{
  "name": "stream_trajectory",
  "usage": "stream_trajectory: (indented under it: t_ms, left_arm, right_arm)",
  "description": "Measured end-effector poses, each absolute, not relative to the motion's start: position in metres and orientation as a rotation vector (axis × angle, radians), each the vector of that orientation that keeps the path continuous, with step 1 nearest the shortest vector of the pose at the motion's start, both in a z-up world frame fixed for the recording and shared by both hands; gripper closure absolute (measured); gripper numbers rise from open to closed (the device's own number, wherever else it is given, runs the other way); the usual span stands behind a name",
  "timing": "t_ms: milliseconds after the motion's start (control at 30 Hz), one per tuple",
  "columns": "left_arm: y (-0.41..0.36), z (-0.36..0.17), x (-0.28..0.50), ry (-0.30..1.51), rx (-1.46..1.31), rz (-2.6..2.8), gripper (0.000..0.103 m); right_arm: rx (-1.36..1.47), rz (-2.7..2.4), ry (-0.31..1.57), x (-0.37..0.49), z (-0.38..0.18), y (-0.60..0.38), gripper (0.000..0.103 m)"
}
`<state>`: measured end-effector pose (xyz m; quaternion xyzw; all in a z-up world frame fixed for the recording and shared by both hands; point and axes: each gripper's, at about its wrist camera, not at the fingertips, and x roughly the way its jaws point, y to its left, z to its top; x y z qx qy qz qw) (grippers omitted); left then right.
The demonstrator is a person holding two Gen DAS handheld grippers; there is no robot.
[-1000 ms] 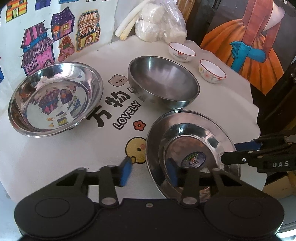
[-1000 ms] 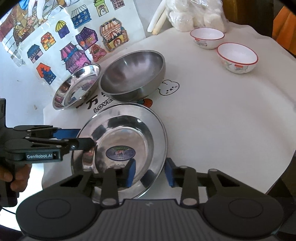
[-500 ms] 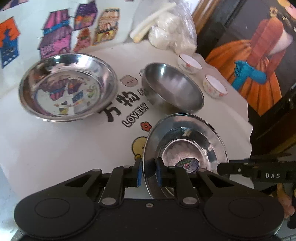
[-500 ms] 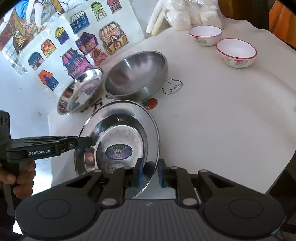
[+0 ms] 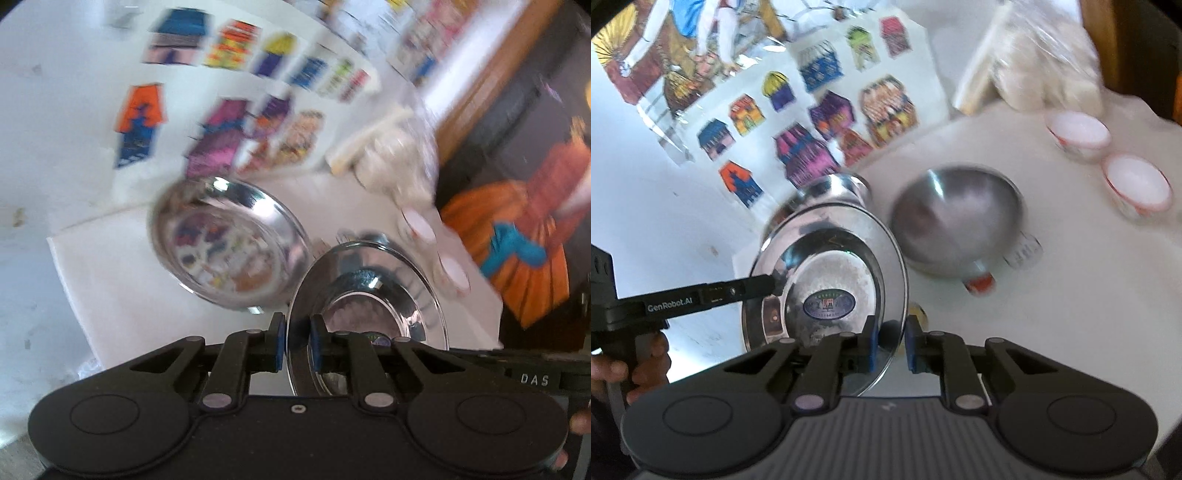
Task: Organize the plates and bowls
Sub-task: 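Lift the labeled steel plate with both tools and carry it sideways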
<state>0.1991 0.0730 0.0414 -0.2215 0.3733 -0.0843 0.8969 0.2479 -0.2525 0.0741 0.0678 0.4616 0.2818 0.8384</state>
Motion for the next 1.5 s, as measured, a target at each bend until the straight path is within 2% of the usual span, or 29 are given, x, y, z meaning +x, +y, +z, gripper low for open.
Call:
stream_trajectory:
  t_ms: [367,700,967,1167,1500]
  left_arm:
    - [0.121,0.042,0.219,0.648,-0.599,0.004,0.088]
    - [0.134,0.021,0.244,0.638,-0.606,0.135,0.089]
    - [0.133,0.015,0.252,0.664,-0.556,0.168,0.088]
    - [0.125,0.019,0.256,0.672,-0.487,0.167,0.080]
    - [0.112,0.020,0.265,0.685,-0.353,0.186,0.079]
  right_arm:
    - [0.062,0.660,0.914,0.309,0.089,-0.183,0.088]
    - [0.007,0.657,0.959,0.353,0.059,-0.136,0.086]
    - [-0.029,0.661,0.980,0.360,0.036,-0.117,0.084]
    - [-0.066,0.648,0.974,0.358,0.033,-0.110,0.083]
    - [-0.125,0.640,1.006,0.359,0.033,-0.105,0.081]
